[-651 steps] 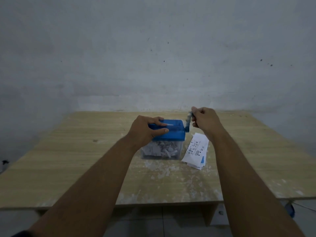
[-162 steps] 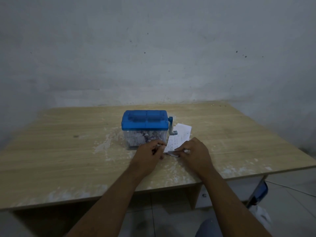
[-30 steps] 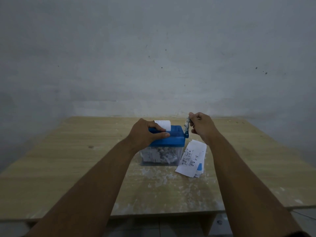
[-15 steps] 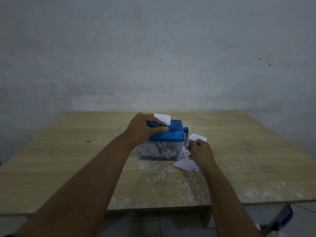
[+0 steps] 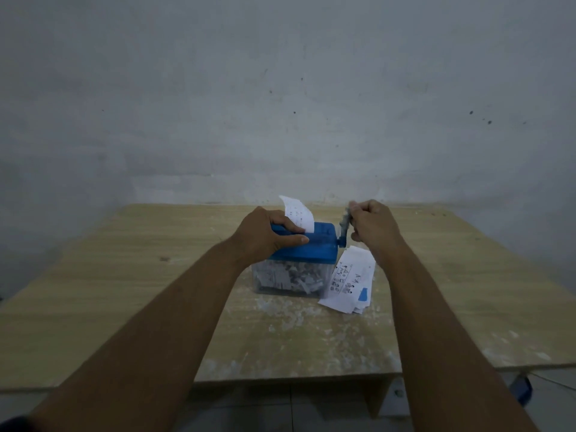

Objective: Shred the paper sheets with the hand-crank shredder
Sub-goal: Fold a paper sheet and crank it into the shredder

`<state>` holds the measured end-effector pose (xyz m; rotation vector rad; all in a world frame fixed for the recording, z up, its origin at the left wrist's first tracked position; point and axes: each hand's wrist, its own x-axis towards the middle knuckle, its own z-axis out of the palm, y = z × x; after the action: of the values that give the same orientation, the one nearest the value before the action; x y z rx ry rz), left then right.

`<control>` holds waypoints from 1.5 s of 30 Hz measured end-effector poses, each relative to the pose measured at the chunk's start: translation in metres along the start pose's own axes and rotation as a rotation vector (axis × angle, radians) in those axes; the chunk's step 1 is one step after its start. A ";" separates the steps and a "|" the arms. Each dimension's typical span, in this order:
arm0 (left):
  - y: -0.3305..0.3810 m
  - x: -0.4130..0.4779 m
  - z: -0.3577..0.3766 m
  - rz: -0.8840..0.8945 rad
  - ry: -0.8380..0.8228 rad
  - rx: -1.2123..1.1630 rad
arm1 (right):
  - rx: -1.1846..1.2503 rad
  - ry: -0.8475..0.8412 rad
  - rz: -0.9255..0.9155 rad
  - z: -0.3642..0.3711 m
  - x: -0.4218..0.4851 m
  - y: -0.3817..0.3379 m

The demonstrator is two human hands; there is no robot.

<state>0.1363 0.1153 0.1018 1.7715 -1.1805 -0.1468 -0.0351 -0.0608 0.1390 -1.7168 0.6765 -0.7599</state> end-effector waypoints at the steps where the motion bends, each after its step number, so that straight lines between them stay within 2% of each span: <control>1: 0.000 0.000 0.000 0.005 0.000 0.005 | -0.022 -0.009 0.007 0.004 0.009 0.004; 5: -0.001 -0.002 0.002 0.021 0.034 -0.005 | -0.020 -0.055 0.180 0.017 0.033 0.033; 14: -0.002 -0.007 0.007 0.000 0.077 -0.029 | -0.051 -0.047 0.325 0.021 -0.010 0.087; 17: -0.002 -0.007 0.007 -0.022 0.081 -0.026 | -0.062 0.015 0.297 0.017 -0.034 0.089; 21: 0.000 -0.008 0.008 -0.042 0.076 -0.039 | -0.085 0.083 0.154 0.004 -0.065 0.066; 25: 0.002 -0.007 0.007 -0.046 0.064 -0.026 | -0.051 0.027 0.112 -0.010 -0.070 0.033; 34: 0.001 -0.004 0.002 -0.017 0.025 -0.026 | 0.008 -0.019 0.019 -0.007 -0.017 -0.008; 41: -0.003 -0.005 0.004 0.006 0.037 -0.039 | -0.102 -0.011 0.123 0.014 0.024 0.021; 45: -0.003 -0.007 0.006 0.001 0.047 -0.041 | -0.206 -0.075 0.289 0.021 0.010 0.066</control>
<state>0.1313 0.1167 0.0933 1.7294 -1.1372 -0.1273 -0.0170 -0.0719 0.0725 -1.7710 0.9525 -0.4334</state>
